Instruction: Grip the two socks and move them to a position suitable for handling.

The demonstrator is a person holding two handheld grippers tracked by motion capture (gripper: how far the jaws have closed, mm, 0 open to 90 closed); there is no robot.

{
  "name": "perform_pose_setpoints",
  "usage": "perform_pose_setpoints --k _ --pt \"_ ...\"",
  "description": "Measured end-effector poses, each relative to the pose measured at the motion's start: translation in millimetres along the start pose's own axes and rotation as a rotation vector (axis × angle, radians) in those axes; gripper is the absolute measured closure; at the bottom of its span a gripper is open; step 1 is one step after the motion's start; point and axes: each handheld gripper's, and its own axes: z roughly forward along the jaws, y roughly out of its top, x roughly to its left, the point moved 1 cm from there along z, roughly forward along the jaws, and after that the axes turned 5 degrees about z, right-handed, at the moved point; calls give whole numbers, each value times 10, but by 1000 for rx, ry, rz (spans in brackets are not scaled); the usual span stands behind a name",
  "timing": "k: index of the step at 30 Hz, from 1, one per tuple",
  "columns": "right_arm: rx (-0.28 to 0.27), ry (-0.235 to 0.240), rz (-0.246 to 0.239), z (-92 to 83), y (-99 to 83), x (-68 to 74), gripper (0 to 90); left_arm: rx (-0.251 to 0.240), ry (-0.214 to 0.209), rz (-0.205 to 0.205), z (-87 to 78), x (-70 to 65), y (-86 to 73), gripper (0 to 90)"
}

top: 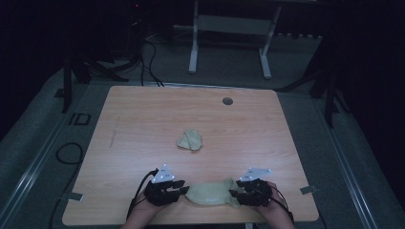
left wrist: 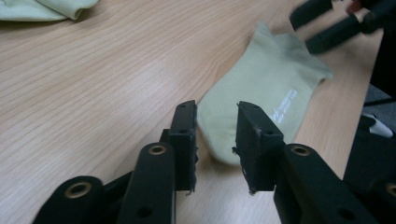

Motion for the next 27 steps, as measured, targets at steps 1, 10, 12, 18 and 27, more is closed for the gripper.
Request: perform_pose_setpoints --k 1,10,12,18,27 --pt "-4 4 0 0 31 -11 526 -3 0 4 -22 11 -28 654" --pt "-55 3 -38 62 430 -41 462 -18 11 0 -137 88 -252 550" --pt "-65 14 -32 98 538 -43 461 -18 13 2 -149 101 -277 531" --pt "-83 19 -40 287 878 -31 426 -33 45 10 -176 132 -299 456" --pt "-84 1 -24 624 1380 -39 393 -50 48 -6 -166 152 -319 358"
